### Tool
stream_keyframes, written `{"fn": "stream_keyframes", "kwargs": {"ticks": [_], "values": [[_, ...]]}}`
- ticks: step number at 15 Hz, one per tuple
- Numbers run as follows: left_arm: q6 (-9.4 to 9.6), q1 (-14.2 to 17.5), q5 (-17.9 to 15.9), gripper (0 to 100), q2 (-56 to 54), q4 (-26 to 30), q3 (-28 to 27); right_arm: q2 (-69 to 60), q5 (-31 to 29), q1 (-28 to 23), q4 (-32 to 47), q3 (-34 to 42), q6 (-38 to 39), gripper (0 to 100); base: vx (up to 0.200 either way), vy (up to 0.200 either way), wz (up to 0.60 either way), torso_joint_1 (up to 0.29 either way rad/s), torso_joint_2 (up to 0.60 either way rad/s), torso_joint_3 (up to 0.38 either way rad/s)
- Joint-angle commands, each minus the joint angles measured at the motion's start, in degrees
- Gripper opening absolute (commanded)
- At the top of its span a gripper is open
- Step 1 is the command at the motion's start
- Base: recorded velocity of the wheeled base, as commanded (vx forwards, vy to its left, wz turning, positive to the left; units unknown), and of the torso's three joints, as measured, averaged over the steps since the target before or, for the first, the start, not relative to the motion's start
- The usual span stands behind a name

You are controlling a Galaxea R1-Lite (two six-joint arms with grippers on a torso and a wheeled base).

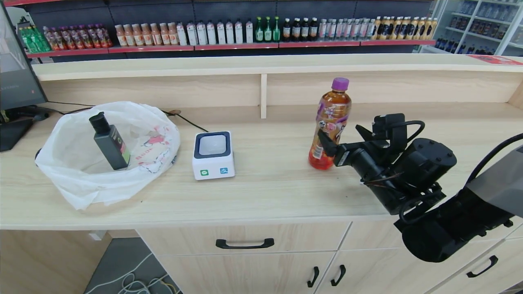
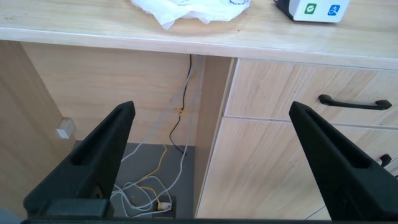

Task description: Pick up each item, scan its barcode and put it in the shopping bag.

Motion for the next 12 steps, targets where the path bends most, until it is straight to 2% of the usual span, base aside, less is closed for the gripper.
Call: {"fn": "stream_keyframes", "kwargs": {"ticks": [1, 12], "values": [[-0.04, 0.01, 0.03, 100, -0.02, 0.00, 0.00, 1.12, 0.14, -0.42, -0.09, -2.32, 0.14, 100, 0.000, 0.000, 0.00, 0.000, 0.00, 0.000], [-0.04, 0.01, 0.03, 100, -0.02, 0.00, 0.00, 2.44, 1.89, 1.25, 7.46, -9.00, 0.05, 100, 0.000, 0.000, 0.00, 0.000, 0.00, 0.000]]}}
